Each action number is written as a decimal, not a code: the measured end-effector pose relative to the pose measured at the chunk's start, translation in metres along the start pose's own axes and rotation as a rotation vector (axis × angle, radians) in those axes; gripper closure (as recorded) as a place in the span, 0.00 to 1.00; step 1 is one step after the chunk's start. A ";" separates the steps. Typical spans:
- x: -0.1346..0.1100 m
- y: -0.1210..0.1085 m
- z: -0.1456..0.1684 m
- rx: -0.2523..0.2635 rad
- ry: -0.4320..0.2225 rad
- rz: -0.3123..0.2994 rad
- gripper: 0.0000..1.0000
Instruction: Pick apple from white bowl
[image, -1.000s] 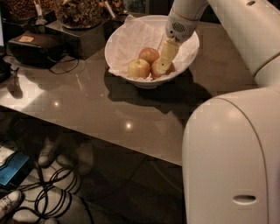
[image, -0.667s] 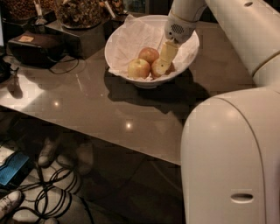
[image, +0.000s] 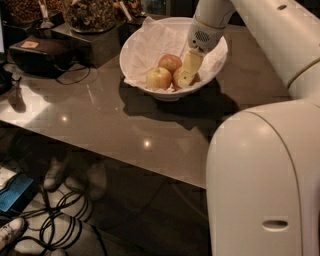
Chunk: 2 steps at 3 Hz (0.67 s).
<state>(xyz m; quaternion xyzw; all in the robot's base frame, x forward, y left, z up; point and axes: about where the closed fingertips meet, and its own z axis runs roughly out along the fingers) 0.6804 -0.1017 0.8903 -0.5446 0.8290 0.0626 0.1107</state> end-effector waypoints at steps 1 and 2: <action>0.001 -0.002 0.002 0.005 0.008 -0.007 0.25; 0.002 -0.004 0.006 0.006 0.016 -0.013 0.26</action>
Offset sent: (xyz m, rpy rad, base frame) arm -0.0104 -0.0117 -0.0048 -0.0507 0.0505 0.0250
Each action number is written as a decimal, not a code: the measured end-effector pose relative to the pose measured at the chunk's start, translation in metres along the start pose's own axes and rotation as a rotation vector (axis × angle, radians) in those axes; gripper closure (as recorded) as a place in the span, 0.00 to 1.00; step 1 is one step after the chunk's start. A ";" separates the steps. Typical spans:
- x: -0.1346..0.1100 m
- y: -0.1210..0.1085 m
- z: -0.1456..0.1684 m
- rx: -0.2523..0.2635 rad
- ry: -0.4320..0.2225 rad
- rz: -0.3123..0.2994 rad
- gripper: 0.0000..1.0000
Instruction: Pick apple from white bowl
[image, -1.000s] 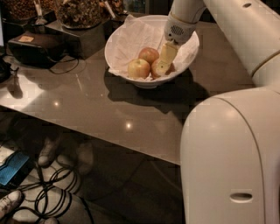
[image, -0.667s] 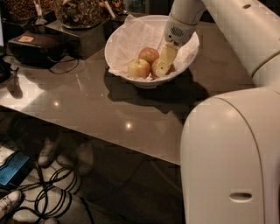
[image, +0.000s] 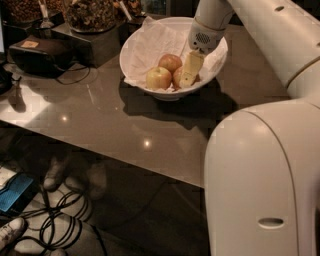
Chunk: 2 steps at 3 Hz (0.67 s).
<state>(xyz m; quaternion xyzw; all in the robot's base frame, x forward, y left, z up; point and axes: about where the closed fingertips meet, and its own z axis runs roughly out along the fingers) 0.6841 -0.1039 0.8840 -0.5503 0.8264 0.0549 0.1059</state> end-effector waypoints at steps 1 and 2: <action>0.000 0.000 0.001 -0.002 0.001 -0.002 0.35; -0.001 0.000 0.005 -0.009 0.004 -0.006 0.33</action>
Offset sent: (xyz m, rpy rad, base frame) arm -0.0134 -0.0052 -0.0036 -0.0233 0.0678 0.0214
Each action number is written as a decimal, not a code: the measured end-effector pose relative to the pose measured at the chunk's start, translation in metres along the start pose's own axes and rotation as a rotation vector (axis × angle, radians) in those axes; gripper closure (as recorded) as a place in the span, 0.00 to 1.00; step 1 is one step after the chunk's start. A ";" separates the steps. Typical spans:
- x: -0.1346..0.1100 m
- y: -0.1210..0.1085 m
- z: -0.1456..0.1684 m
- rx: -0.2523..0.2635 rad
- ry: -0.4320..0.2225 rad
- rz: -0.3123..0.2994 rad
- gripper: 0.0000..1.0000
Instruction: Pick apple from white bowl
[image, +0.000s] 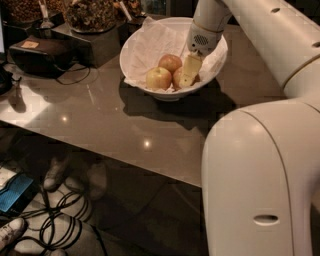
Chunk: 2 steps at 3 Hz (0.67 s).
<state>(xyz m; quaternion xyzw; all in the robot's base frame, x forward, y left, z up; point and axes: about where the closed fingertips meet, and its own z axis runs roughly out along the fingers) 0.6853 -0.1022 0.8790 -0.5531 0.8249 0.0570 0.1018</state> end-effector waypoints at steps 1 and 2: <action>-0.001 0.000 0.001 -0.002 0.001 -0.003 0.32; -0.001 0.000 0.008 -0.015 0.005 -0.002 0.32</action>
Offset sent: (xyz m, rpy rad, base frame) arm -0.0139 -0.0035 -0.0094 -0.0179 0.0843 0.0158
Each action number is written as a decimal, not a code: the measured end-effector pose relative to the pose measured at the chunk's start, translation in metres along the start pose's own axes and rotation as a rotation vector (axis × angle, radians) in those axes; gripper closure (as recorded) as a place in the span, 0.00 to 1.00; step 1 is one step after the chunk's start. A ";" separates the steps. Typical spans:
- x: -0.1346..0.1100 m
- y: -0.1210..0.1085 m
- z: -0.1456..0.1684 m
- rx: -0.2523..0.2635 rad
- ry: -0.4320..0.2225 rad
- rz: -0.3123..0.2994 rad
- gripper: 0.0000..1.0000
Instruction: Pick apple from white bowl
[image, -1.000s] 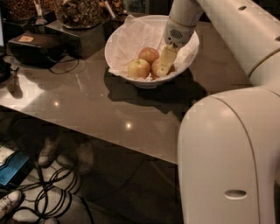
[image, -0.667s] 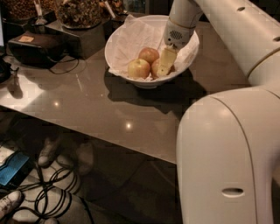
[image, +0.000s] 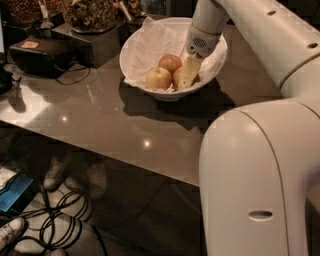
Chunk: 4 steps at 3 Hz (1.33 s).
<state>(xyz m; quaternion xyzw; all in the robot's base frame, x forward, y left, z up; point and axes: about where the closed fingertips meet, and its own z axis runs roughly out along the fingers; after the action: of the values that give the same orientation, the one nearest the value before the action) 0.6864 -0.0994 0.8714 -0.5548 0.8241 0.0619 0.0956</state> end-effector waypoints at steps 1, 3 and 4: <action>-0.001 -0.001 0.006 -0.011 0.000 0.004 0.33; -0.001 -0.001 0.013 -0.022 0.003 0.006 0.71; -0.001 -0.001 0.013 -0.022 0.003 0.006 0.95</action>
Offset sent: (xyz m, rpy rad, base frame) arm -0.0131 -0.0029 -0.0156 -0.0110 0.0867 0.0069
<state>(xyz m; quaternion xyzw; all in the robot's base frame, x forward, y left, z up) 0.6888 -0.0962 0.8591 -0.5534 0.8252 0.0704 0.0883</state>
